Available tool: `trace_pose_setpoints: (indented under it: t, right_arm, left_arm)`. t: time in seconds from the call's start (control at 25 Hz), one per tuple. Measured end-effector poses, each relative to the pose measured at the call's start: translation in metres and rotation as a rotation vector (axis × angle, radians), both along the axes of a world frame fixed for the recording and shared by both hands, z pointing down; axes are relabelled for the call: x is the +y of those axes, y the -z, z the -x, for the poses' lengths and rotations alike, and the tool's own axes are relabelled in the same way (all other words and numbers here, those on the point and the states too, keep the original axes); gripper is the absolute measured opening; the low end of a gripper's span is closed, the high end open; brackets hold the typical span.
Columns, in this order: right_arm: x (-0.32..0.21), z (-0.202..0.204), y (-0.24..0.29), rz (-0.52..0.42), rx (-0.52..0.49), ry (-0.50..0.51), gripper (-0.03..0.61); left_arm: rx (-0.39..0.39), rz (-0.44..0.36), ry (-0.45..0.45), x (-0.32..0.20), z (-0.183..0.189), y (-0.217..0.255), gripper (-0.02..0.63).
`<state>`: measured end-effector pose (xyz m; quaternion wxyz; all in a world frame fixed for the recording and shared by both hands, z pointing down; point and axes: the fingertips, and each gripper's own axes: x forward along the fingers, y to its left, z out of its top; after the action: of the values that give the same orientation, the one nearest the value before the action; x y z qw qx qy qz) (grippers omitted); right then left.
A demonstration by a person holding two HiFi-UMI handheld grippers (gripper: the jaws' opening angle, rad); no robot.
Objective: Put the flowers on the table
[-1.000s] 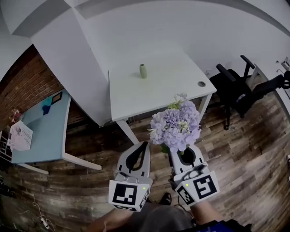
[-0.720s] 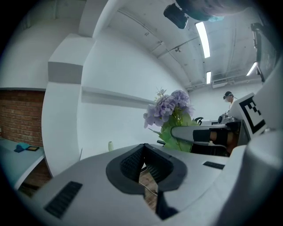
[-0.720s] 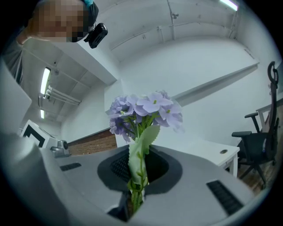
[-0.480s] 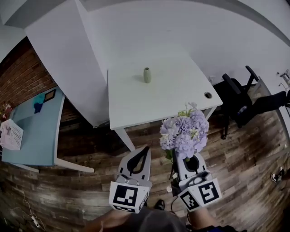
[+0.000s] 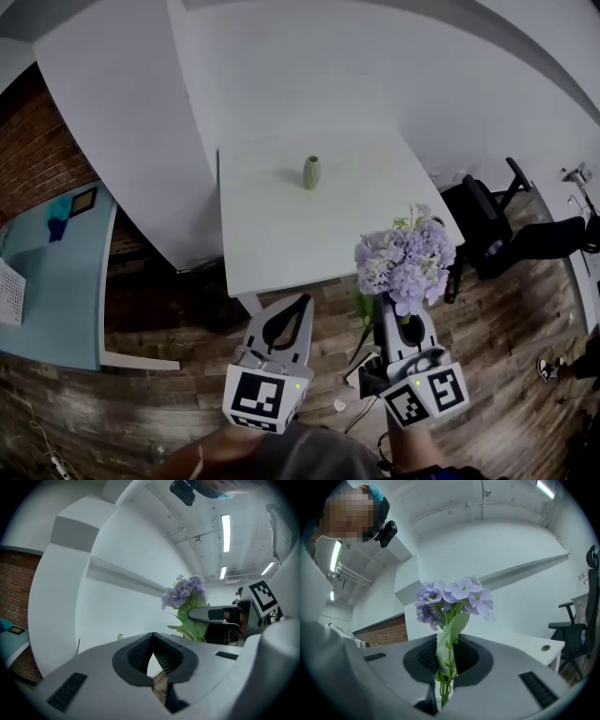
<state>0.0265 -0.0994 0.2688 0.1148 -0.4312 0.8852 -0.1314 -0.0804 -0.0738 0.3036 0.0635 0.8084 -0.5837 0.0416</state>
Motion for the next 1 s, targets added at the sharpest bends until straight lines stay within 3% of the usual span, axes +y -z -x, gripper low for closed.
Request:
trace_pose_setpoints:
  t: [0.48,1.0]
  right_arm:
    - [-0.049,0.053,0.021,-0.06,0.004,0.006,0.035]
    - [-0.088,0.056,0.009,-0.045,0.005,0.012,0.035]
  left_arm:
    - [0.025,-0.067,-0.028,-0.046,0.044,0.013,0.008]
    - [0.028,-0.017,-0.027,-0.079,0.044,-0.011,0.008]
